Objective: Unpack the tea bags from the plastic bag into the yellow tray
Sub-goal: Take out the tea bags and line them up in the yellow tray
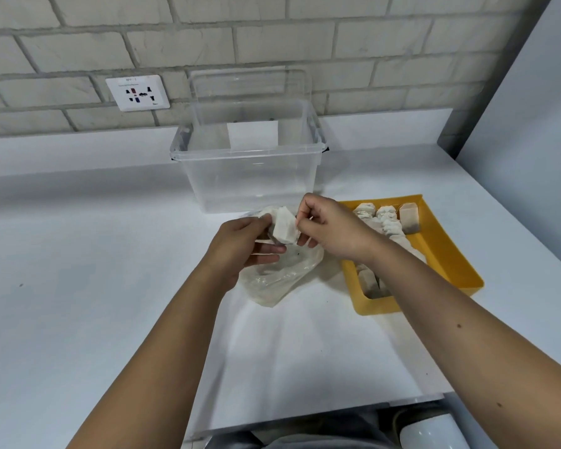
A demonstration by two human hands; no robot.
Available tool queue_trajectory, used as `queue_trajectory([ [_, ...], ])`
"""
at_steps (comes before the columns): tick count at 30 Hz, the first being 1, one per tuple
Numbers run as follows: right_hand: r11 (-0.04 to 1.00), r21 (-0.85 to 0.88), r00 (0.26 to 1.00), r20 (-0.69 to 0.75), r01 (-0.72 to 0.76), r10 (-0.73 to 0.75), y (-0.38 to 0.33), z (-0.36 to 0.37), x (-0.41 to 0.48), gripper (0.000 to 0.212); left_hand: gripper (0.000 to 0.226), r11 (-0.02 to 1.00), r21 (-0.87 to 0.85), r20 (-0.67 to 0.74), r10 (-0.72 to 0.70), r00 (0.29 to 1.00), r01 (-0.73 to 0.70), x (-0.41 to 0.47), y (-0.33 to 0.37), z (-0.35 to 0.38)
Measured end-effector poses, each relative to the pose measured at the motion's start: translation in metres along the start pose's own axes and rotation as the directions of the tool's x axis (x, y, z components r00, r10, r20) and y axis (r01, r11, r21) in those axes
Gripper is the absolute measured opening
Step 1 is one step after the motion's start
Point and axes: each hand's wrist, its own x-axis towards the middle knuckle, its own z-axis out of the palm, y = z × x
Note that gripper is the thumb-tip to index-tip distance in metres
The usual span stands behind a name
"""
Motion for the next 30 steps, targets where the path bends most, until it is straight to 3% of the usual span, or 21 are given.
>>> queue_trajectory([
  [3,1.0,-0.005,0.998,-0.053,-0.021,0.02,0.003,-0.007,-0.006,0.004,0.018,0.997,0.064,0.016,0.031,0.999,-0.032,0.0,0.001,0.012],
  [6,0.965,0.254,0.994,-0.066,-0.071,0.091,0.004,-0.014,-0.011,0.01,0.015,0.992,0.103,-0.01,0.069,0.998,-0.068,0.0,0.004,0.028],
  [9,0.92,0.366,0.982,-0.07,-0.139,0.176,0.008,-0.021,-0.016,0.022,0.013,0.989,0.121,-0.051,0.088,0.995,-0.081,0.004,0.007,0.048],
  [18,0.923,0.338,0.969,-0.098,-0.183,0.228,0.019,-0.072,-0.037,0.027,0.016,0.987,0.135,0.03,0.082,0.996,-0.085,0.013,0.014,0.089],
  [22,0.968,0.092,0.939,-0.237,-0.233,0.248,0.033,-0.13,-0.052,0.013,0.019,0.983,0.166,0.052,0.074,0.996,-0.082,0.022,0.016,0.098],
  [25,0.939,-0.196,0.913,-0.356,-0.282,0.2,0.055,-0.166,-0.053,0.018,0.025,0.979,0.185,0.07,0.075,0.995,-0.087,0.028,0.017,0.107],
  [30,0.794,-0.543,0.959,-0.213,-0.275,0.186,0.084,-0.175,-0.049,0.021,0.022,0.977,0.196,0.101,0.06,0.993,-0.079,0.033,0.012,0.119],
])
